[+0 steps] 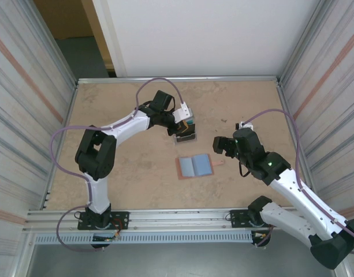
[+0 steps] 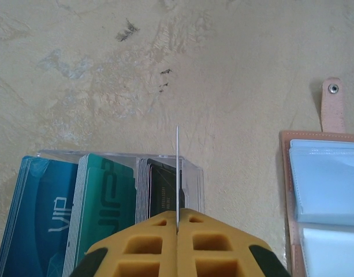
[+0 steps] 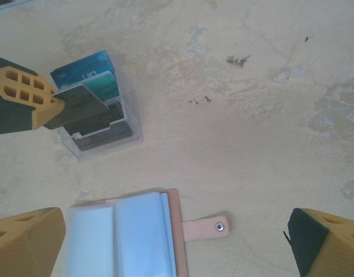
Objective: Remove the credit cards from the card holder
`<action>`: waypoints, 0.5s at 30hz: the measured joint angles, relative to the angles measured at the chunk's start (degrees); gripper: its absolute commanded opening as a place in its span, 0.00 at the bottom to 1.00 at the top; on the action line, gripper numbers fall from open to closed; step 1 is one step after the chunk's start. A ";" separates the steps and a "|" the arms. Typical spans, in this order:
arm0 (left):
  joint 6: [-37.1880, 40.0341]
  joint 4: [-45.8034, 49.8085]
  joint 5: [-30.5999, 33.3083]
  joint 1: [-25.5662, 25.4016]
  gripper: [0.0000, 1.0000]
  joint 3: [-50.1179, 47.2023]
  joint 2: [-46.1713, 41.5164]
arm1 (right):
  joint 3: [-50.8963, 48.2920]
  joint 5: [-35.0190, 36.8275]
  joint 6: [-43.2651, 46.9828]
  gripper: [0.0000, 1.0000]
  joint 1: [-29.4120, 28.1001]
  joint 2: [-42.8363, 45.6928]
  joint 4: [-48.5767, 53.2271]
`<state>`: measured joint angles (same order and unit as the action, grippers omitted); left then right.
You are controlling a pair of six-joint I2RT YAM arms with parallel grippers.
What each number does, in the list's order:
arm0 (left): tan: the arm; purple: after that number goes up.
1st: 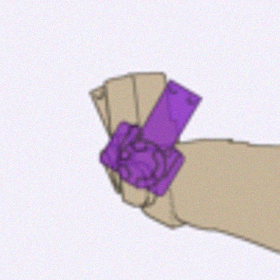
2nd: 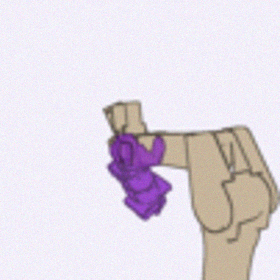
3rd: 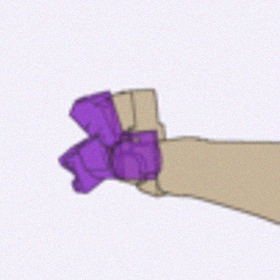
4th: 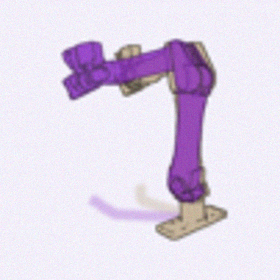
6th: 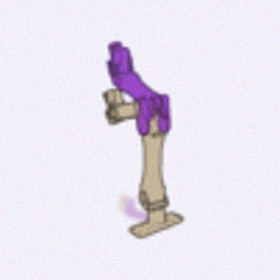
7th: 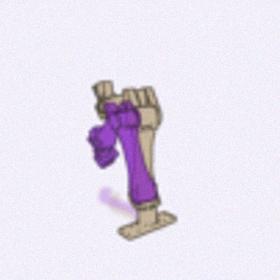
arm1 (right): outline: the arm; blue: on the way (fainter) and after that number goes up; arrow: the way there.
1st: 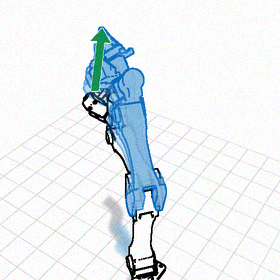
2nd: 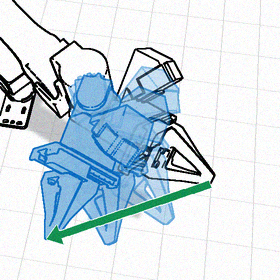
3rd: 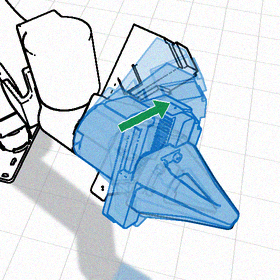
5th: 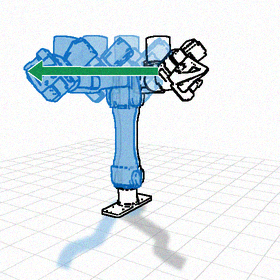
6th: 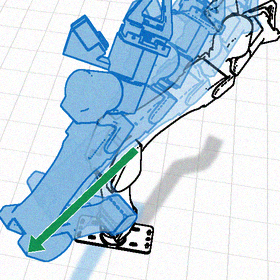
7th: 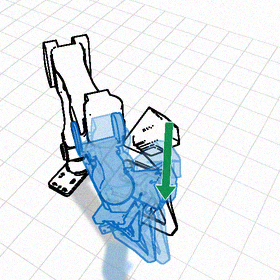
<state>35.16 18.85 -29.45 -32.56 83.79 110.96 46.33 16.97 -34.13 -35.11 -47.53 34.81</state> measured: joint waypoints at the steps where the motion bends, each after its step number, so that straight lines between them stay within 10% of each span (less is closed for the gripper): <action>1: 0.00 -0.11 -0.02 0.00 0.00 0.17 0.37 | 0.00 0.02 0.00 0.99 0.00 0.00 0.00; 15: 0.02 -0.44 0.00 0.66 0.00 1.66 3.56 | 0.00 0.15 -0.22 0.99 0.00 0.00 -0.02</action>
<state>35.18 18.41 -29.45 -31.90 85.45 114.52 46.33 17.12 -34.35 -35.11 -47.53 34.79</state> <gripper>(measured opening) 0.069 0.986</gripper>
